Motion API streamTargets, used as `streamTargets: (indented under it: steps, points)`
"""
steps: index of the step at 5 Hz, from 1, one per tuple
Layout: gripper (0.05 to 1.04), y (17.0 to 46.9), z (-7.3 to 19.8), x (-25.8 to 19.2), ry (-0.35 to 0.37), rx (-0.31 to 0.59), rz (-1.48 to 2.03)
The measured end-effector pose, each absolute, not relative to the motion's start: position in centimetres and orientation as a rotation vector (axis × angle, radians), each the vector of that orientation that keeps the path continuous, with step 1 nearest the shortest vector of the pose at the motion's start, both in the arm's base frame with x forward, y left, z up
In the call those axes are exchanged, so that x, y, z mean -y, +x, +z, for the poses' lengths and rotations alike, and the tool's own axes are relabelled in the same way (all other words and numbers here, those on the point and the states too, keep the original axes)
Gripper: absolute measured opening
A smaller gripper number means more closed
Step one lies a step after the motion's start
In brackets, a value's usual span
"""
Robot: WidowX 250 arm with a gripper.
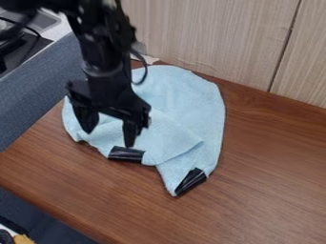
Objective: Unfold the cloth to bottom
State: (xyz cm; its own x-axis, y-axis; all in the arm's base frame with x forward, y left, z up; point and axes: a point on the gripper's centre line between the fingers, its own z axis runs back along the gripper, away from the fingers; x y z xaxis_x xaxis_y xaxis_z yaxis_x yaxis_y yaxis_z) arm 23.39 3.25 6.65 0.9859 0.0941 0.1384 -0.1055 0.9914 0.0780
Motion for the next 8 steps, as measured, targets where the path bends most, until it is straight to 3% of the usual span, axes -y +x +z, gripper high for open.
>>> streamTargets:
  steps: [2, 3, 5, 6, 8]
  points:
    - [1.000, 23.7, 2.6, -2.8, 0.123, 0.070, 0.075]
    - [1.000, 23.9, 1.2, -2.2, 0.192, 0.033, 0.010]
    - [0.989, 25.2, 0.8, -1.8, 0.162, 0.043, 0.003]
    - [0.902, 25.4, 0.8, -1.7, 0.157, 0.051, 0.009]
    - [0.364, 25.6, 0.7, -2.1, 0.154, 0.064, 0.033]
